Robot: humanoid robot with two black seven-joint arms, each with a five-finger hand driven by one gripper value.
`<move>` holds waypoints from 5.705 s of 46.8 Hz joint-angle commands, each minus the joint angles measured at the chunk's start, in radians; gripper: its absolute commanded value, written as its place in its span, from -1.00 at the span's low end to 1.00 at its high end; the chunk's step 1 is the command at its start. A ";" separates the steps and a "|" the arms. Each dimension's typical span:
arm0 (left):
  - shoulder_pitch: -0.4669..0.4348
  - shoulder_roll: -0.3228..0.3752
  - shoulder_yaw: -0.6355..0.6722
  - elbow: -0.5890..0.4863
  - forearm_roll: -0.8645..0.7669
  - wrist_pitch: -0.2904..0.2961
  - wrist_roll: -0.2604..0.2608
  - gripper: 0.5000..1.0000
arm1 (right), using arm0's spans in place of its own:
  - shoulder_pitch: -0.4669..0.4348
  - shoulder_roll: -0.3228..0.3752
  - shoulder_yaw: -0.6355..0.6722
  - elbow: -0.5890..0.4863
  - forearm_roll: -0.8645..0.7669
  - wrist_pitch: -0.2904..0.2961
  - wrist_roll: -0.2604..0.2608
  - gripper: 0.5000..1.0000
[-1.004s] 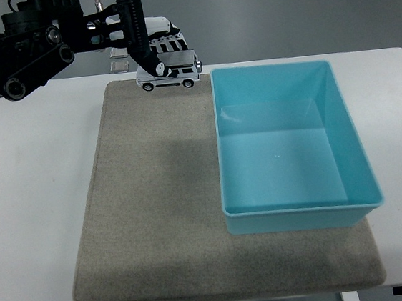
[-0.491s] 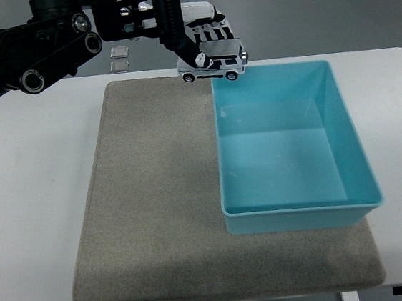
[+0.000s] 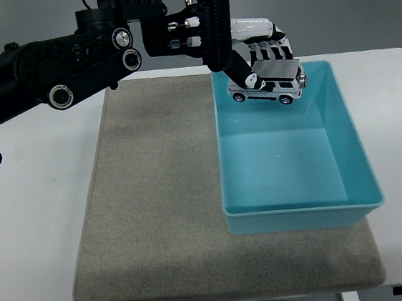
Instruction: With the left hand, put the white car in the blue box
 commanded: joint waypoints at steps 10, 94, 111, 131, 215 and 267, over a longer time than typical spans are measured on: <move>0.061 -0.042 0.001 0.011 0.006 0.005 0.000 -1.00 | 0.000 0.000 0.000 0.000 0.000 -0.001 0.000 0.74; 0.175 -0.099 -0.022 0.062 0.023 0.080 0.002 0.33 | 0.000 0.000 0.000 0.000 0.000 -0.001 0.000 0.74; 0.104 -0.060 -0.090 0.240 0.013 0.092 0.003 0.89 | 0.000 0.000 0.000 0.000 0.000 -0.001 0.000 0.74; 0.095 -0.024 -0.087 0.493 -0.208 0.213 0.003 0.98 | 0.000 0.000 0.000 0.000 0.000 0.000 0.000 0.74; 0.288 -0.037 -0.308 0.678 -1.428 0.107 -0.012 0.99 | 0.000 0.000 0.000 0.000 0.000 0.000 0.000 0.74; 0.294 -0.027 -0.309 0.688 -1.417 0.094 -0.023 0.99 | 0.000 0.000 0.000 0.000 0.002 0.000 0.000 0.74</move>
